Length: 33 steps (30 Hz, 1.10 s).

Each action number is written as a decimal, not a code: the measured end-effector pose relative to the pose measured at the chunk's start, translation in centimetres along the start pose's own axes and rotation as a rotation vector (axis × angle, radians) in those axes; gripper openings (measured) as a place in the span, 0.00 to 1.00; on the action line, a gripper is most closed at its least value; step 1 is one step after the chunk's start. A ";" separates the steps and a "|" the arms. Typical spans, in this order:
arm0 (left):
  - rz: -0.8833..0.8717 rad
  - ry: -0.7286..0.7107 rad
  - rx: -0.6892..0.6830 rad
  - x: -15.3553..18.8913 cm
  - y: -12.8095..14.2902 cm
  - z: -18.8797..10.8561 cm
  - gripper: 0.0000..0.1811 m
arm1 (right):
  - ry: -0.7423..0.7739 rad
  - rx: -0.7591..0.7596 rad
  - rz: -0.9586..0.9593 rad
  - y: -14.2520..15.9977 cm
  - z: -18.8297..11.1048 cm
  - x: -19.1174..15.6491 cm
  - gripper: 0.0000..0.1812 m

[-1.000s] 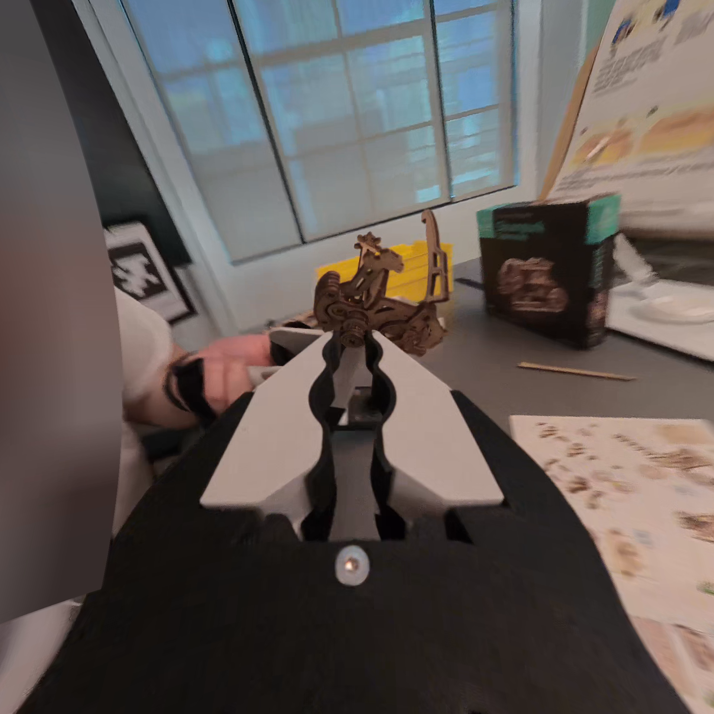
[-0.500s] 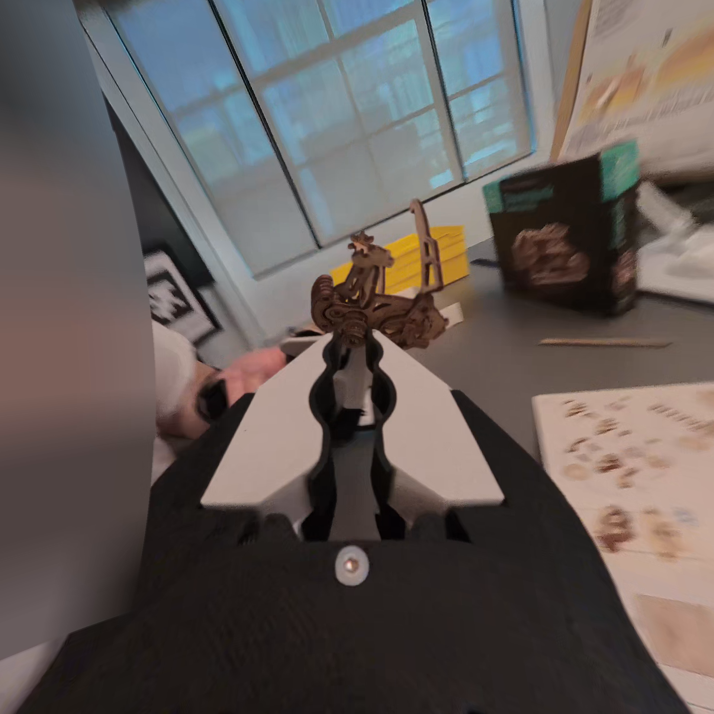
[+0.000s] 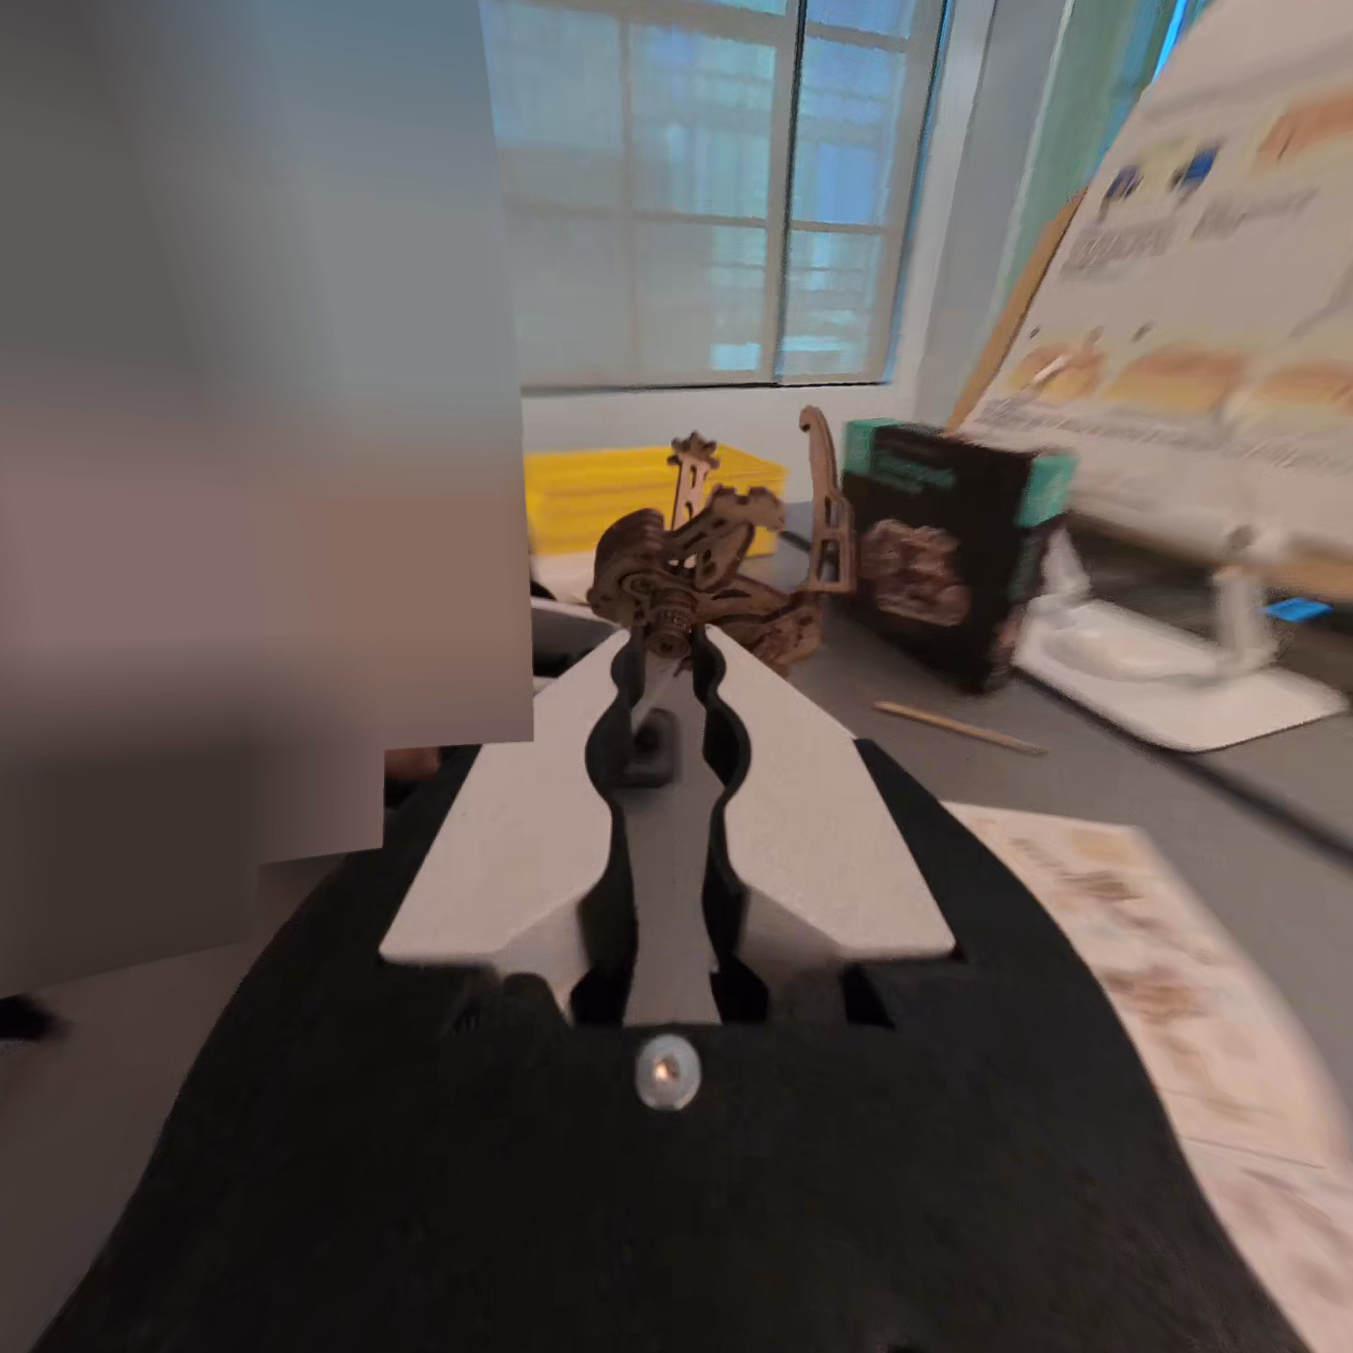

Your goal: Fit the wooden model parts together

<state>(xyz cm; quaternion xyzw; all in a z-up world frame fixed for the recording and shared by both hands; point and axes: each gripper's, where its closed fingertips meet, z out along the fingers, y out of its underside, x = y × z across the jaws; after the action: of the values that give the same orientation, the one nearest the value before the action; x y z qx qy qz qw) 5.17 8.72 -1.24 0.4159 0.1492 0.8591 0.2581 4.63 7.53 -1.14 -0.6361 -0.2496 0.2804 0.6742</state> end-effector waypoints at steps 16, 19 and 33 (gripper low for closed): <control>0.221 -0.055 -0.015 0.8 -1.4 -0.5 0.00 | -0.125 0.137 0.308 -0.9 -0.8 1.2 0.25; 0.459 -0.129 -0.036 1.6 -2.0 -0.9 0.00 | -0.116 0.116 0.306 -1.6 -1.5 1.5 0.21; 1.406 -0.395 -0.312 3.6 1.3 -0.5 0.00 | -0.249 0.065 0.632 -1.1 1.1 -1.5 0.19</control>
<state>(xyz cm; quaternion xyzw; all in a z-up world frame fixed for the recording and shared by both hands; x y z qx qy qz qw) 2.45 9.68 1.37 0.5186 -0.3247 0.7420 -0.2740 2.80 7.25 0.05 -0.6211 -0.1115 0.5586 0.5383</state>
